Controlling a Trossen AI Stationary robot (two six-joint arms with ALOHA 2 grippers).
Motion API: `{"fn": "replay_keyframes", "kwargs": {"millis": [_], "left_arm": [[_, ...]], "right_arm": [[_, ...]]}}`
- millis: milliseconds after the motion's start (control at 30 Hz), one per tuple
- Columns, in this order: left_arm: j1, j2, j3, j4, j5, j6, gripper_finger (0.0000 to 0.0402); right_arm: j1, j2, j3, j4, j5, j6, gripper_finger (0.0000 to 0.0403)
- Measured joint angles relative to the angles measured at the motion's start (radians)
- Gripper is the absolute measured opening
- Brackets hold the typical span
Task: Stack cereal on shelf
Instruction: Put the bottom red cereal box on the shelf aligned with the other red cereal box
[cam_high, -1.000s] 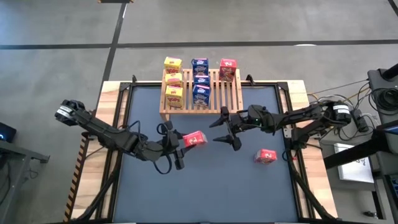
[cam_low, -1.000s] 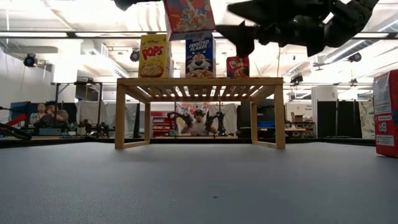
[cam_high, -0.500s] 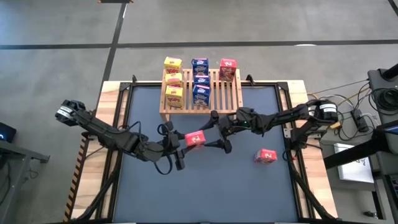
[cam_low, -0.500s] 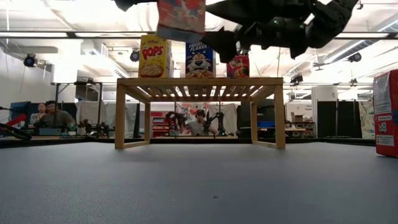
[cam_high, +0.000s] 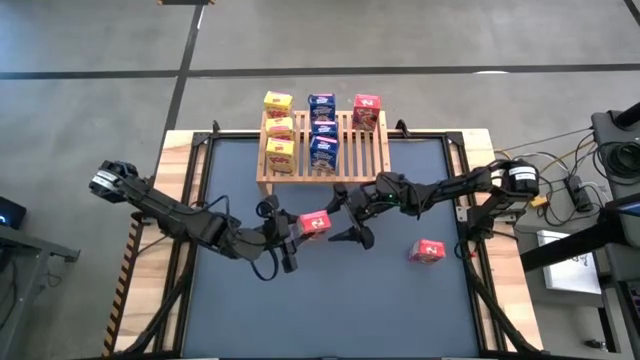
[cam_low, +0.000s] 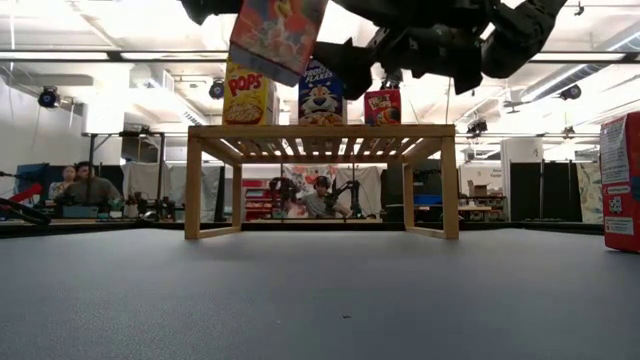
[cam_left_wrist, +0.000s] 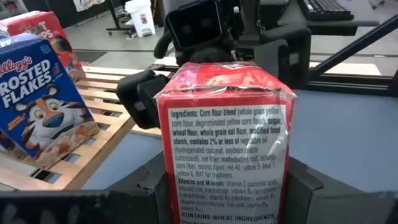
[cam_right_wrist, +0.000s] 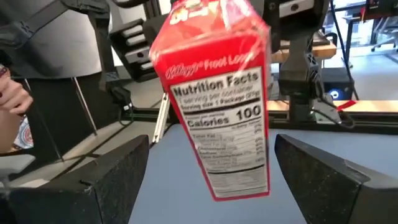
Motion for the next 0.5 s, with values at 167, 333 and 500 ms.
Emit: {"fn": "replay_keyframes", "kwargs": {"millis": [167,333,500], "left_arm": [[0.002,0.0,0.0,0.041,-0.003,0.02,0.0168],[0.006,0.0,0.0,0.1,-0.002,0.061,0.0168],[0.006,0.0,0.0,0.137,-0.001,0.09,0.0168]], "right_arm": [[0.0,-0.004,0.0,-0.001,0.002,-0.002,0.0338],[0.0,-0.004,0.012,0.0,0.002,-0.002,0.0332],[0.0,-0.004,0.022,-0.002,0.004,-0.001,0.0328]]}}
